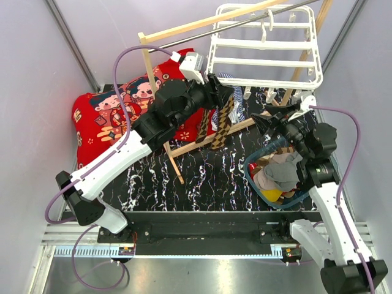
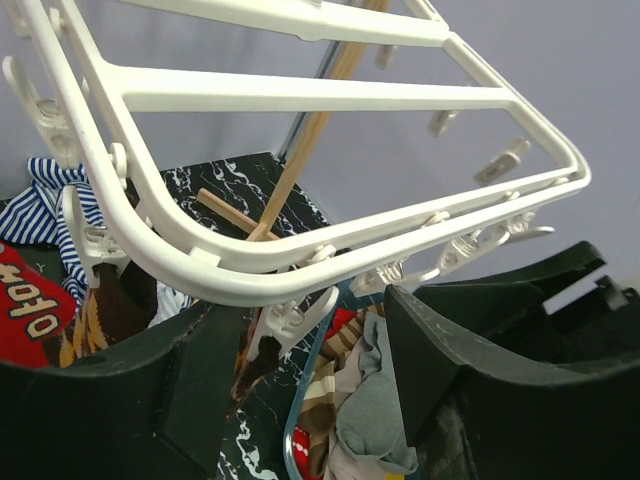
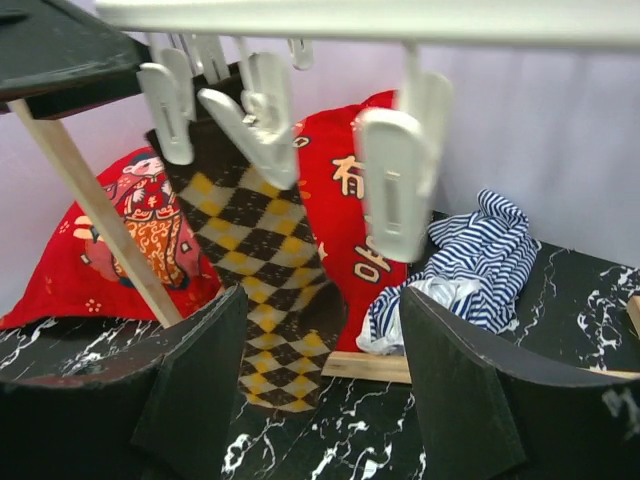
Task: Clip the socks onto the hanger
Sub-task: Open the clamp at the hanger.
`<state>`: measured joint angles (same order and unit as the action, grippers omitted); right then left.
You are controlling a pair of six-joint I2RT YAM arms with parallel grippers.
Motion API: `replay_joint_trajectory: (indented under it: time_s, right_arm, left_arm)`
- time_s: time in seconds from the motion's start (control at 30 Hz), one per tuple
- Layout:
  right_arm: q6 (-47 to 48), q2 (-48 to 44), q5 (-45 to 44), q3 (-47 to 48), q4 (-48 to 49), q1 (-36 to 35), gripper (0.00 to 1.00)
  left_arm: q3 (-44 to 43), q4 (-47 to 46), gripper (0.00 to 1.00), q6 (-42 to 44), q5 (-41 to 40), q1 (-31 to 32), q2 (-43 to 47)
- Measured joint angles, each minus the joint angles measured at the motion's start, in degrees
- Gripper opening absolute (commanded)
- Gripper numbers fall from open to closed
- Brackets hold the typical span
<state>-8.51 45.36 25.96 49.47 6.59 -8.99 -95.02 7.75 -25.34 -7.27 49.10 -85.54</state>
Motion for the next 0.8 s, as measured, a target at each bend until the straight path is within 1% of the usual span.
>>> replay_joint_trajectory:
  time_s: [0.27, 0.53, 0.7, 0.8]
  right_arm:
    - [-0.09, 5.79, 0.15, -0.33, 8.63, -0.59, 0.71]
    - [-0.74, 11.02, -0.13, -0.33, 16.31, -5.31, 0.71]
    - [-0.37, 12.33, -3.65, -0.37, 20.02, -8.59, 0.70]
    - [1.05, 12.35, -7.65, -1.09, 23.45, -11.04, 0.70]
  left_arm:
    - [0.00, 0.02, 0.62, 0.00, 0.00, -0.44, 0.02]
    - [0.00, 0.11, 0.62, 0.04, 0.02, -0.44, 0.33]
    - [0.00, 0.22, 0.62, 0.02, 0.09, -0.44, 0.87]
    - [0.00, 0.33, 0.62, 0.02, 0.22, -0.44, 0.98]
